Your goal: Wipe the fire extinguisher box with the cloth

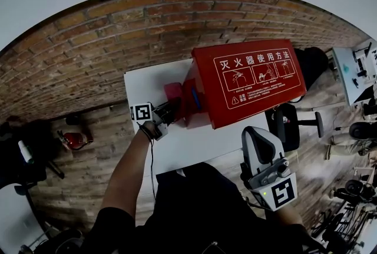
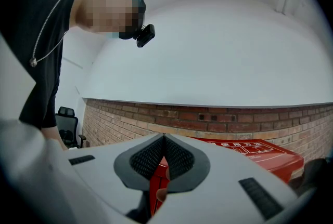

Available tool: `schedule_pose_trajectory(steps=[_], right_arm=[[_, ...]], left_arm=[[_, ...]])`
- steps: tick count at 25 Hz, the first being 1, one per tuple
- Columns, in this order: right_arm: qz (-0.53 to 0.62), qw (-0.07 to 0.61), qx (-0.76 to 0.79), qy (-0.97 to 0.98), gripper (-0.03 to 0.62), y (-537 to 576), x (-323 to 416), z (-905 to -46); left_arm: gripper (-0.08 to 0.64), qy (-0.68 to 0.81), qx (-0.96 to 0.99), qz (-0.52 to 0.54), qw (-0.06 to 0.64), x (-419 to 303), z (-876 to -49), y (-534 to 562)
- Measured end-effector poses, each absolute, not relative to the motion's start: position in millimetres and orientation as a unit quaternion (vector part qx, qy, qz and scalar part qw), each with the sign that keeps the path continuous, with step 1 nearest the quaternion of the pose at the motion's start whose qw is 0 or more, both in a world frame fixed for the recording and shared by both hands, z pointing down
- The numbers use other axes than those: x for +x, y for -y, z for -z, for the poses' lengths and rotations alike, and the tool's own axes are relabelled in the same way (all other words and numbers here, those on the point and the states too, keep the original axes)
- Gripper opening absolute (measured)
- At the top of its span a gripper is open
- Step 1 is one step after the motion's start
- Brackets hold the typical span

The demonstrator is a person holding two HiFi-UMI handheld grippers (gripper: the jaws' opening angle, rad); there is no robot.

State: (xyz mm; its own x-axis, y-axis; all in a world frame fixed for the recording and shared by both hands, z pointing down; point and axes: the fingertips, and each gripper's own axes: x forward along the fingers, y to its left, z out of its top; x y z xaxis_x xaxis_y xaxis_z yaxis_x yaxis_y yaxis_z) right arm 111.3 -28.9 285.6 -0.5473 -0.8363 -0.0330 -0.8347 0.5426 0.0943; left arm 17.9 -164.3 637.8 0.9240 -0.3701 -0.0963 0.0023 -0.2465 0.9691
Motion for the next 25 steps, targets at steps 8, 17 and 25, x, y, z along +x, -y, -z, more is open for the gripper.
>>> schedule_pose_trajectory(steps=[8,17,25], right_arm=[[0.057,0.028,0.473,0.879,0.02,29,118,-293],[0.054,0.032,0.47,0.881,0.02,32,119,-297],[0.05,0.041,0.468,0.881,0.02,31,120,-303]], left_arm=[[0.092,0.123,0.775,0.149,0.601,17,-652,167],[0.092,0.123,0.764,0.145,0.617,19,-669,167],[0.092,0.151,0.766,0.114,0.615,17,-697,166]])
